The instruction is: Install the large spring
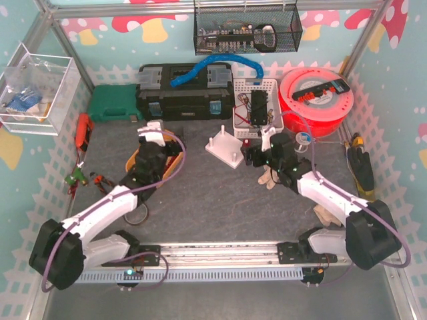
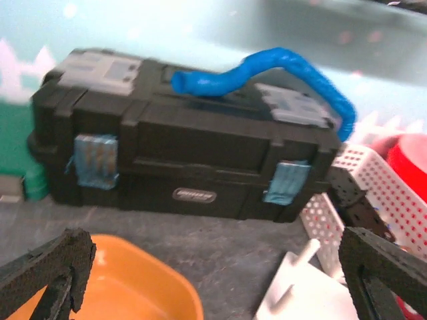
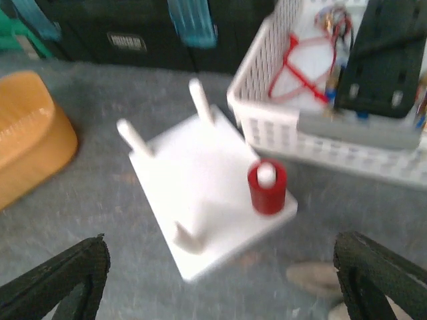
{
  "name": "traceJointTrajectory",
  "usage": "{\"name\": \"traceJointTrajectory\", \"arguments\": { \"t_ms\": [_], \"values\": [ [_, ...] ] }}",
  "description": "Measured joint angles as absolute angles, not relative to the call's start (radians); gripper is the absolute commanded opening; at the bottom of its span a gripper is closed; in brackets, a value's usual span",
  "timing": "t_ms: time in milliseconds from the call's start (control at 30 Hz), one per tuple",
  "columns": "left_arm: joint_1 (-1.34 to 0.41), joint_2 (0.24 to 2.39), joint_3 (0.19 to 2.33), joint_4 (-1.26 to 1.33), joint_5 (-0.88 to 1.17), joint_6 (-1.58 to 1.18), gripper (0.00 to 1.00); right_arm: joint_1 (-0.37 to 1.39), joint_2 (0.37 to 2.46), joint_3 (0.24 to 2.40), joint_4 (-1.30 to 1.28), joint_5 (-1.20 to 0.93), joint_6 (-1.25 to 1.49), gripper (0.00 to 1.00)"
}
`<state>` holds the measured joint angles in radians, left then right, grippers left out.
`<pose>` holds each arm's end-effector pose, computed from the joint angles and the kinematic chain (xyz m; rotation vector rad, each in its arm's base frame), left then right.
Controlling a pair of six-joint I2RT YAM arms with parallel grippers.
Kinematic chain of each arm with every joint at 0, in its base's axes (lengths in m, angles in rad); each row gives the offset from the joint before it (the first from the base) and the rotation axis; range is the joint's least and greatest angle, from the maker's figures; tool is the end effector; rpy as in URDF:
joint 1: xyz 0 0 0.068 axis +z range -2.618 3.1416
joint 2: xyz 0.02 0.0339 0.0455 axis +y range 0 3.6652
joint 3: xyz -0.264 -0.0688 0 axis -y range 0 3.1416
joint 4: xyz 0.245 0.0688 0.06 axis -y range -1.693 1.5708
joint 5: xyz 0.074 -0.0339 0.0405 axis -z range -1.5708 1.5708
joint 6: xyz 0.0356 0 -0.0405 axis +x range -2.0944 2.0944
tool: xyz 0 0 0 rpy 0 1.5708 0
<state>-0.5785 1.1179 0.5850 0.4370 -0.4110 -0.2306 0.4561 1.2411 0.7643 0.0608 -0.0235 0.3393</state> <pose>0.2189 -0.1260 0.2679 -0.0220 1.6656 -0.2716 0.2510 0.1241 0.2599 -0.1338 2.0224 0.5333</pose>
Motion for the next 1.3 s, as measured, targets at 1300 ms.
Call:
{"name": "traceJointTrajectory", "arguments": {
  "t_ms": [1300],
  "values": [
    [-0.109,1.451,1.037,-0.528,-0.078,-0.733,0.89,0.456,1.293,0.509,0.384,0.051,0.450,0.94]
  ]
}}
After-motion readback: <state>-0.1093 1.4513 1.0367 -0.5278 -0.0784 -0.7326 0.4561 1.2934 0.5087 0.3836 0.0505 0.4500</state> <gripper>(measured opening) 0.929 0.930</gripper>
